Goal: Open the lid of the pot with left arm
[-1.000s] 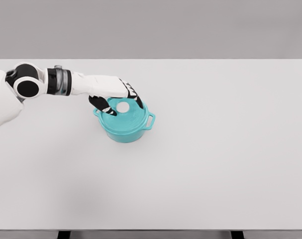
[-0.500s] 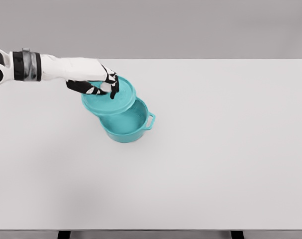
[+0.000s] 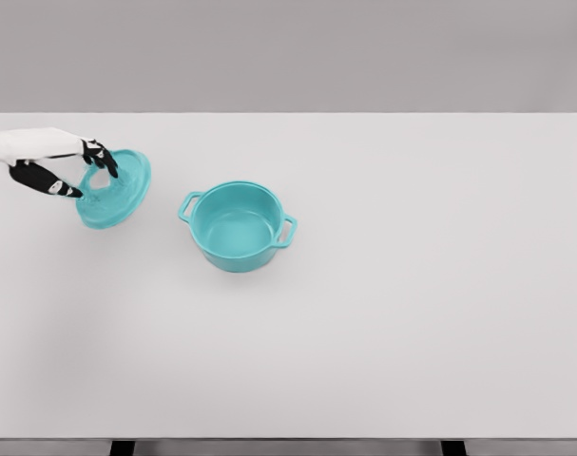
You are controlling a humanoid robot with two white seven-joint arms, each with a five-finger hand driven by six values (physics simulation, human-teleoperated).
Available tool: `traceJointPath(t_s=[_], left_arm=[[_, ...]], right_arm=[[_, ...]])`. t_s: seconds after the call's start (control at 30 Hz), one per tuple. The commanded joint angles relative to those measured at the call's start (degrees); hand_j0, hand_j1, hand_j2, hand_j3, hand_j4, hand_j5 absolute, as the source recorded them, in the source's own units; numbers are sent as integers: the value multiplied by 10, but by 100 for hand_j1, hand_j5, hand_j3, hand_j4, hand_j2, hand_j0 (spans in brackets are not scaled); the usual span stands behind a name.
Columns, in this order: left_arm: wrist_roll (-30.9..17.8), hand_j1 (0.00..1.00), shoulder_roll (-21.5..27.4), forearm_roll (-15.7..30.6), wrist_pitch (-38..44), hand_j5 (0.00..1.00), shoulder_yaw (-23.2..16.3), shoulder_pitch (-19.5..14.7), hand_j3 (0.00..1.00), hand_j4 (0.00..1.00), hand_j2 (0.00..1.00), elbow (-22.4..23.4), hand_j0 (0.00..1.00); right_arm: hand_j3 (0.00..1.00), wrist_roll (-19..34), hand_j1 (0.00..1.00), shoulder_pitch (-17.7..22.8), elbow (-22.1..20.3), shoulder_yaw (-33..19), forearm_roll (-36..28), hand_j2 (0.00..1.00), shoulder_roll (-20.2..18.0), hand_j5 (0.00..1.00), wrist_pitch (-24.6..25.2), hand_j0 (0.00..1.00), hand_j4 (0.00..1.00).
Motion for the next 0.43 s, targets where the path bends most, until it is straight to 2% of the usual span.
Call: traceJointPath(t_s=[0.0, 0.23, 0.27, 0.3, 0.33, 0.4], left_arm=[[0, 100, -12, 2, 2, 100, 14, 0, 100, 100, 100, 10, 100], [0, 100, -9, 4, 2, 100, 15, 0, 100, 100, 100, 7, 100], [0, 100, -6, 16, 2, 100, 24, -1, 100, 100, 100, -32, 100], [5, 100, 11, 48, 2, 100, 48, 4, 100, 100, 100, -95, 100], [7, 100, 46, 74, 2, 100, 61, 6, 100, 100, 100, -150, 100], [7, 100, 56, 100, 2, 100, 84, 25, 100, 100, 100, -221, 100]], right_arm=[[100, 0, 100, 0, -1, 0, 0, 100, 0, 100, 0, 100, 100], [100, 0, 100, 0, 0, 0, -1, 100, 0, 100, 0, 100, 100], [100, 0, 100, 0, 0, 0, 0, 100, 0, 100, 0, 100, 100], [100, 0, 100, 0, 0, 0, -1, 100, 0, 100, 0, 100, 100], [100, 0, 100, 0, 0, 0, 0, 100, 0, 100, 0, 100, 100], [100, 0, 100, 0, 0, 0, 0, 100, 0, 100, 0, 100, 100]])
